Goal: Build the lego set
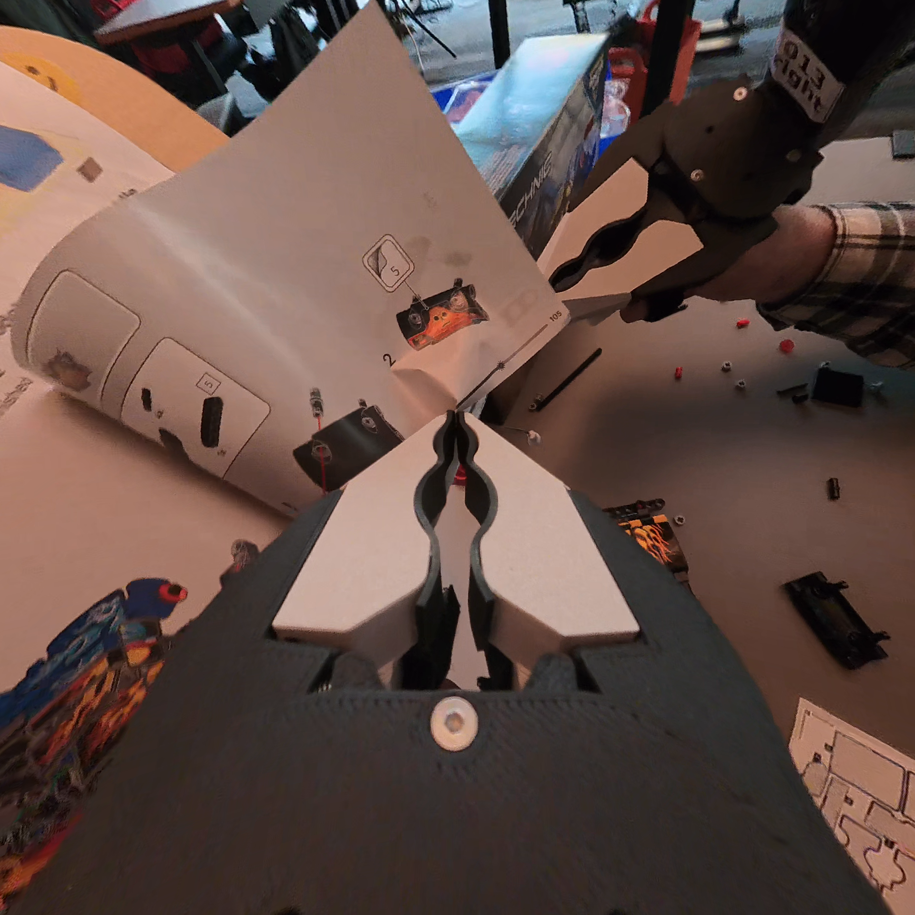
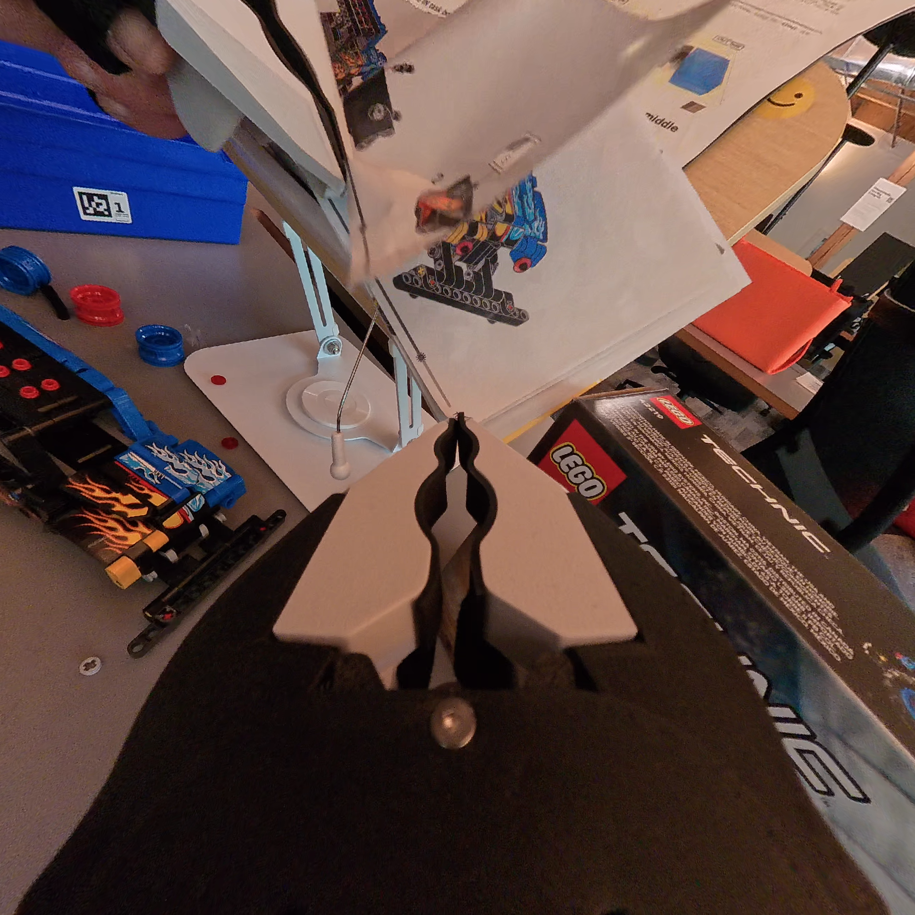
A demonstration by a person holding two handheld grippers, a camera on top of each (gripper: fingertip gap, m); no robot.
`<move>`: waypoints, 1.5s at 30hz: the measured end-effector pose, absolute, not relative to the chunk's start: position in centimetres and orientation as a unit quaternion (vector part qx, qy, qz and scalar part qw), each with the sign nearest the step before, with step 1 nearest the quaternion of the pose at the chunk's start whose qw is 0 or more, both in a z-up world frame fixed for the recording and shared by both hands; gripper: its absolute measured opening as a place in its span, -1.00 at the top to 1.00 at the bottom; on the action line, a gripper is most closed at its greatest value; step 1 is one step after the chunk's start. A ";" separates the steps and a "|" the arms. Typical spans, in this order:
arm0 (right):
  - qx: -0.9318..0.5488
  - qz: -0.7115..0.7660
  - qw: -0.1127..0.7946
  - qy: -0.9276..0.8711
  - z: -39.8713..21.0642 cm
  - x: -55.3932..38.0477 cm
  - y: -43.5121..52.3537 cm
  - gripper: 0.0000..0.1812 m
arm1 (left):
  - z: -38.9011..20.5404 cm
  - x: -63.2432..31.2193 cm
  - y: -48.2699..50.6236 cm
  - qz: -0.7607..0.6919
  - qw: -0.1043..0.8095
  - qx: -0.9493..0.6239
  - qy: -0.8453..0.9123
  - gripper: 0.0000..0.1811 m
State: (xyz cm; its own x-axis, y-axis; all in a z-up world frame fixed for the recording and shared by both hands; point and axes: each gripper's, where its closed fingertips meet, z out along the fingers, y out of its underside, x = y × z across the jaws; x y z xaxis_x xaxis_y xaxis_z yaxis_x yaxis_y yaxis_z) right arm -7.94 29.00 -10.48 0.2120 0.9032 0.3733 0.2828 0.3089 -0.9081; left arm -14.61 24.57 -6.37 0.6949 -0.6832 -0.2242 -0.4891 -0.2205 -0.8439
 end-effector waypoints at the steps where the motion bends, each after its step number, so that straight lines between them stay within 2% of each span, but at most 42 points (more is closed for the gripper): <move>1: -0.523 0.268 0.576 -0.567 -10.5 -7.9 29.0 1.00 | -6.0 -14.8 24.2 -0.101 0.509 -0.772 0.367 1.00; 10: -0.538 0.255 0.567 -0.569 -10.8 -7.9 29.2 1.00 | -2.5 -22.5 20.8 -0.124 0.659 -0.727 0.148 1.00; 13: -0.544 0.246 0.566 -0.568 -10.8 -7.7 29.4 1.00 | -3.0 -25.9 19.5 -0.154 0.681 -0.715 0.036 0.96; 16: -0.554 0.232 0.562 -0.569 -10.7 -7.5 29.6 1.00 | -5.5 -27.0 18.2 -0.163 0.663 -0.730 -0.021 0.82; 30: -0.553 0.183 0.558 -0.591 -8.9 -5.8 29.2 0.98 | -6.5 -20.2 13.7 -0.030 0.608 -0.779 0.154 0.77; 34: -0.548 0.168 0.562 -0.596 -7.8 -5.2 28.9 0.97 | -7.0 -20.5 12.2 0.008 0.589 -0.788 0.178 0.69; 42: -0.516 0.128 0.589 -0.609 -2.8 -3.8 25.8 1.00 | -5.6 -22.4 11.8 0.043 0.598 -0.780 0.180 0.66; 45: -0.475 0.156 0.612 -0.612 -0.1 -5.5 22.2 1.00 | -6.0 -23.9 12.5 0.071 0.590 -0.783 0.182 0.67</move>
